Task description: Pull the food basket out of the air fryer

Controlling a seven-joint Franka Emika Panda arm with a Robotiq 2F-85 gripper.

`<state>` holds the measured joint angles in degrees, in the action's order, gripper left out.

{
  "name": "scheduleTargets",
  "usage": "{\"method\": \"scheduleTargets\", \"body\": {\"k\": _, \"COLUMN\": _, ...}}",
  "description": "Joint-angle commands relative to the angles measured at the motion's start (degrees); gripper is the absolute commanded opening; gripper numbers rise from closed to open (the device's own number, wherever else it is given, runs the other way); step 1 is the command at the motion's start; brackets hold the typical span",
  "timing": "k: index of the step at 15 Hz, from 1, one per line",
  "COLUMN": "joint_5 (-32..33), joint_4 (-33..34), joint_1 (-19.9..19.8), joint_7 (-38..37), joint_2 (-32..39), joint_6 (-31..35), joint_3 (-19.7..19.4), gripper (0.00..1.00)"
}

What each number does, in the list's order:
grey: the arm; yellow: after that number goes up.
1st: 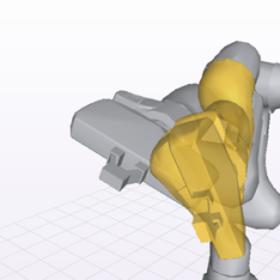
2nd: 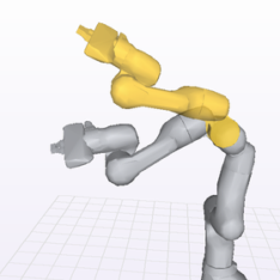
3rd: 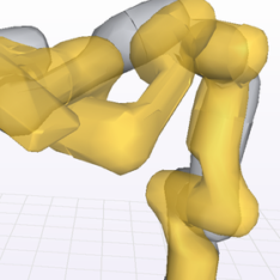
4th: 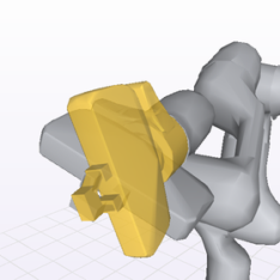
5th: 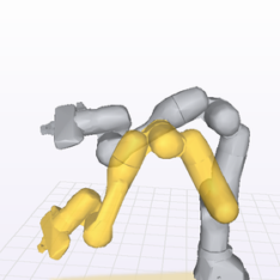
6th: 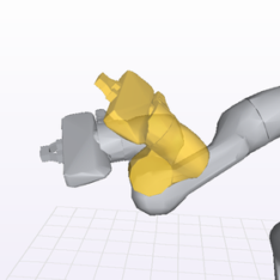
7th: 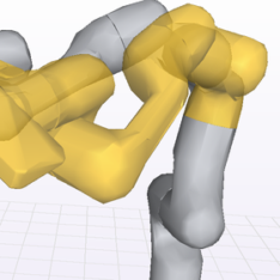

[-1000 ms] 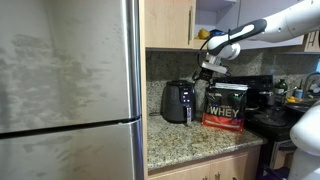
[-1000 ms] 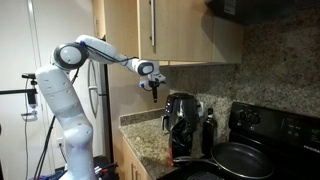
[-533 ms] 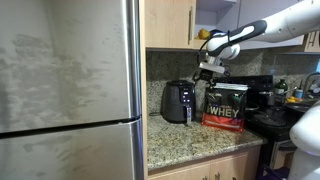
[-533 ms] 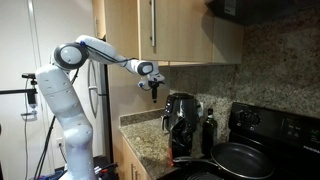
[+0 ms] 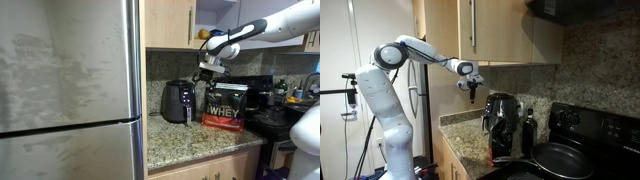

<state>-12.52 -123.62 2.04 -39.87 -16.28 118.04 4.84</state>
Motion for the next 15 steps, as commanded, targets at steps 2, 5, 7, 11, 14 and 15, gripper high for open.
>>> {"method": "scheduleTargets", "body": {"k": 2, "joint_5": -0.14, "joint_4": 0.1, "joint_1": -0.51, "joint_7": 0.11, "joint_2": 0.01, "joint_6": -0.14, "joint_3": 0.44, "gripper": 1.0}}
{"method": "scheduleTargets", "body": {"k": 5, "joint_5": -0.14, "joint_4": 0.1, "joint_1": -0.51, "joint_7": 0.11, "joint_2": 0.01, "joint_6": -0.15, "joint_3": 0.44, "gripper": 1.0}}
{"method": "scheduleTargets", "body": {"k": 7, "joint_5": -0.14, "joint_4": 0.1, "joint_1": -0.51, "joint_7": 0.11, "joint_2": 0.01, "joint_6": -0.16, "joint_3": 0.44, "gripper": 1.0}}
{"method": "scheduleTargets", "body": {"k": 11, "joint_5": 3.82, "joint_4": -2.96, "joint_1": -2.65, "joint_7": -3.05, "joint_2": 4.98, "joint_6": 4.59, "joint_3": 0.26, "gripper": 1.0}}
{"method": "scheduleTargets", "body": {"k": 14, "joint_5": 5.1, "joint_4": -6.19, "joint_1": -3.3, "joint_7": -4.19, "joint_2": 8.37, "joint_6": 12.28, "joint_3": -0.94, "gripper": 1.0}}
{"method": "scheduleTargets", "body": {"k": 15, "joint_5": 3.63, "joint_4": -6.91, "joint_1": -3.09, "joint_7": -3.34, "joint_2": 9.74, "joint_6": 15.55, "joint_3": -1.51, "gripper": 1.0}}
